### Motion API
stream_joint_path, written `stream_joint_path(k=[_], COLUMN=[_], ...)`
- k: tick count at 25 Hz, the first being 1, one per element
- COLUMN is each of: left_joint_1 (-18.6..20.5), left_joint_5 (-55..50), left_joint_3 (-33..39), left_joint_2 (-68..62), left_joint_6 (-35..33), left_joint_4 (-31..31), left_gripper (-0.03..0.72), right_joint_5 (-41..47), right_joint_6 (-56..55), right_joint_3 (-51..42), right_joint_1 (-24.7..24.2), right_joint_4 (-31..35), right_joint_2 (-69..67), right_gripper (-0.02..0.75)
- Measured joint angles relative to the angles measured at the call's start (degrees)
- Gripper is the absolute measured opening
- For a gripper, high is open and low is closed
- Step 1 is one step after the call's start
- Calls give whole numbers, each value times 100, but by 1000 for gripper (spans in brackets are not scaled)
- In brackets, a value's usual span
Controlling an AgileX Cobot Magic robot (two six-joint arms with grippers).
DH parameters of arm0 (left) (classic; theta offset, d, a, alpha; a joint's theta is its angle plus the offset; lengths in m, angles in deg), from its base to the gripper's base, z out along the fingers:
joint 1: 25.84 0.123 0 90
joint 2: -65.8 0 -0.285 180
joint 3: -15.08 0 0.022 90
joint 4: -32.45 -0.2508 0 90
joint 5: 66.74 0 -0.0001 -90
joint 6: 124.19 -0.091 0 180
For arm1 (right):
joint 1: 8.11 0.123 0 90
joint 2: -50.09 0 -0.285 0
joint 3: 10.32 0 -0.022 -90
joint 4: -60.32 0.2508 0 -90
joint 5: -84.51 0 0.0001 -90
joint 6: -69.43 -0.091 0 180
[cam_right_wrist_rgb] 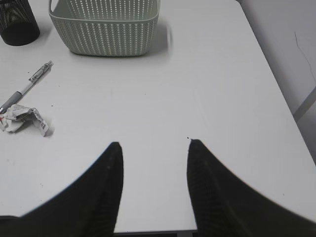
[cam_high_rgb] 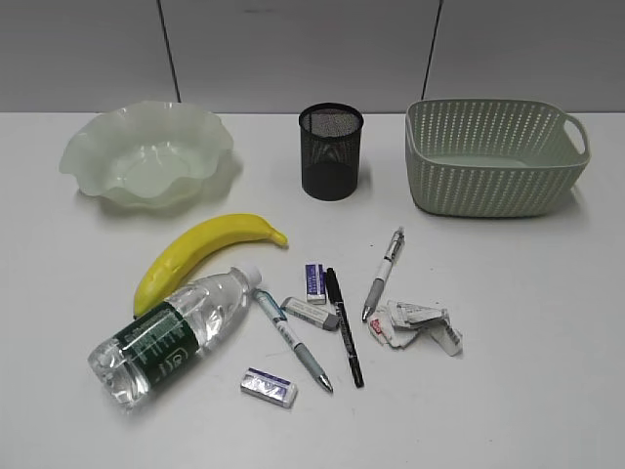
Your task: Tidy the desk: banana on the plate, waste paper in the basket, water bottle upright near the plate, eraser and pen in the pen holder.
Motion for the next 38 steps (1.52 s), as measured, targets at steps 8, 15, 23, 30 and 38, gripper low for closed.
stream_joint_path(k=[8,15,23,30,38], left_joint_1=[0,0,-50,-61,-85], left_joint_5=[4,4,355,2667,3770], left_joint_3=[0,0,-89,-97,-506], left_joint_2=[0,0,-253,-1490,-4590], left_joint_6=[0,0,0,0,-294], left_joint_4=[0,5,10,257,1240], left_gripper=[237,237,237,237,239], right_joint_5=[0,0,0,0,0], right_joint_6=[0,0,0,0,0], right_joint_3=[0,0,0,0,0], right_joint_1=[0,0,0,0,0], right_joint_4=[0,0,0,0,0], right_joint_2=[0,0,0,0,0], right_gripper=[349,349,349,349,349])
